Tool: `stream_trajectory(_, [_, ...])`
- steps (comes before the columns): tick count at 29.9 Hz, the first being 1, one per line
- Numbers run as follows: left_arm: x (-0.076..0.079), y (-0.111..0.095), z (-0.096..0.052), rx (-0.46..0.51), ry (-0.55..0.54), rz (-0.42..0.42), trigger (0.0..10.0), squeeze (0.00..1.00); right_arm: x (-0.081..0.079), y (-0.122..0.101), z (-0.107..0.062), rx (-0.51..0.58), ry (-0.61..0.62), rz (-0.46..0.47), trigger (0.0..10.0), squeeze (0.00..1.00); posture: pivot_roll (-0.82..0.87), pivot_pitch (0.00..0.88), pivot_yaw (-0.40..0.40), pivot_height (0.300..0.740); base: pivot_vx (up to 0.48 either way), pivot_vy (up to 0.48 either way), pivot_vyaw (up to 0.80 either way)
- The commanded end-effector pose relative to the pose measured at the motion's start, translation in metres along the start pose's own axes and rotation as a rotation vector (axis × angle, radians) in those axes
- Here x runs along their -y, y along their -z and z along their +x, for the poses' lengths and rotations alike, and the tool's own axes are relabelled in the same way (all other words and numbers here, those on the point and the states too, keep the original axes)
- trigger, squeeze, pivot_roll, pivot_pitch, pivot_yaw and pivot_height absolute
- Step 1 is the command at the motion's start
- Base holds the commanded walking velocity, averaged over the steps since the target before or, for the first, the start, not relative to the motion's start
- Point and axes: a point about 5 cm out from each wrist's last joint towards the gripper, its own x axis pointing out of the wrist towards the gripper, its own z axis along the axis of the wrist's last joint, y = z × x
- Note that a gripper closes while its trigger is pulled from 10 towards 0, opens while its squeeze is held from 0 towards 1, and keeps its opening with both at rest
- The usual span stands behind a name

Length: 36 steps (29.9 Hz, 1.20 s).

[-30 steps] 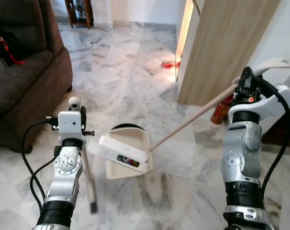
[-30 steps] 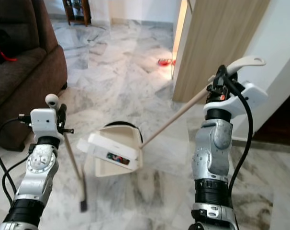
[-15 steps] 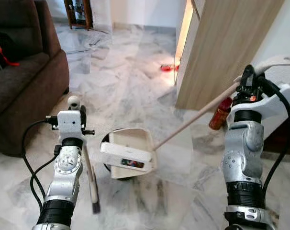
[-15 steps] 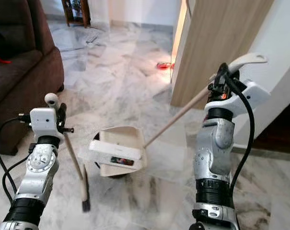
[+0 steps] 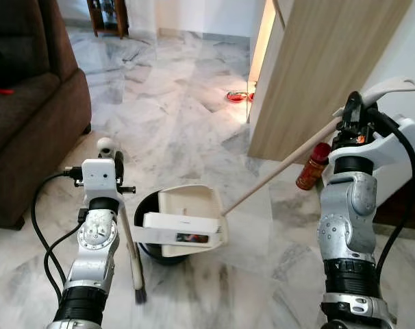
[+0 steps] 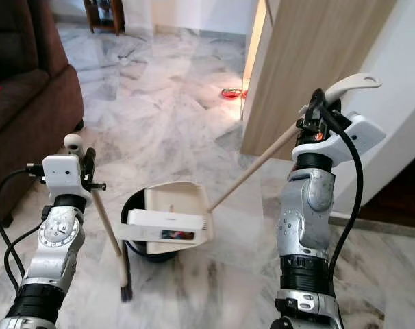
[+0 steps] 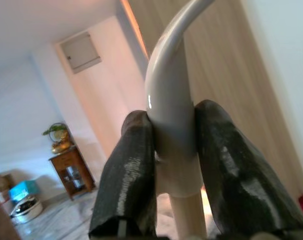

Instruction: Sweep floor

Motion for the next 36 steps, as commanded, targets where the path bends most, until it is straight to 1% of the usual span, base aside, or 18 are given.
stream_trajectory(1, [0.006,-0.009,0.004,0.044,0.016,0.013,10.0,0.00,0.000,-0.019,0.006,0.085,0.008,0.035,10.0,0.00,0.15,0.060,-0.046,0.740,0.296,0.000,0.00])
stream_trajectory(12, [0.001,-0.009,0.001,0.044,0.011,0.019,10.0,0.00,-0.003,-0.017,0.004,0.077,0.003,0.043,10.0,0.00,0.16,0.053,-0.047,0.740,0.296,0.000,0.00])
stream_trajectory(17, [0.000,-0.009,0.000,0.045,0.010,0.024,10.0,0.00,-0.009,-0.017,0.005,0.080,-0.011,0.052,10.0,0.00,0.16,0.042,-0.045,0.740,0.298,0.000,0.00])
stream_trajectory(22, [0.001,-0.009,-0.001,0.045,0.015,0.025,10.0,0.00,-0.010,-0.017,0.005,0.083,-0.013,0.055,10.0,0.00,0.16,0.040,-0.045,0.740,0.294,0.000,0.00])
stream_trajectory(25, [0.001,-0.008,-0.003,0.046,0.022,0.022,10.0,0.00,-0.014,-0.019,0.004,0.097,-0.025,0.040,10.0,0.00,0.16,0.039,-0.045,0.740,0.000,0.000,0.00])
stream_trajectory(27, [0.001,-0.007,-0.004,0.044,0.025,0.022,10.0,0.00,-0.025,-0.026,0.002,0.138,-0.054,-0.006,10.0,0.00,0.16,0.037,-0.045,0.740,0.000,0.000,0.00])
stream_trajectory(28, [0.001,-0.007,-0.004,0.044,0.025,0.022,10.0,0.00,-0.025,-0.026,0.002,0.138,-0.054,-0.006,10.0,0.00,0.16,0.037,-0.045,0.740,0.000,0.000,0.00])
stream_trajectory(30, [0.002,-0.007,-0.004,0.044,0.027,0.021,10.0,0.00,-0.042,-0.030,-0.001,0.166,-0.111,-0.026,10.0,0.00,0.15,0.039,-0.048,0.740,0.000,0.000,0.00])
stream_trajectory(32, [0.002,-0.007,-0.004,0.044,0.028,0.020,10.0,0.00,-0.051,-0.032,-0.003,0.179,-0.144,-0.033,10.0,0.00,0.15,0.040,-0.049,0.740,0.000,0.000,0.00])
stream_trajectory(36, [0.002,-0.007,-0.004,0.046,0.027,0.019,10.0,0.00,-0.061,-0.035,-0.006,0.203,-0.177,-0.049,10.0,0.00,0.15,0.041,-0.049,0.740,0.000,0.000,0.00])
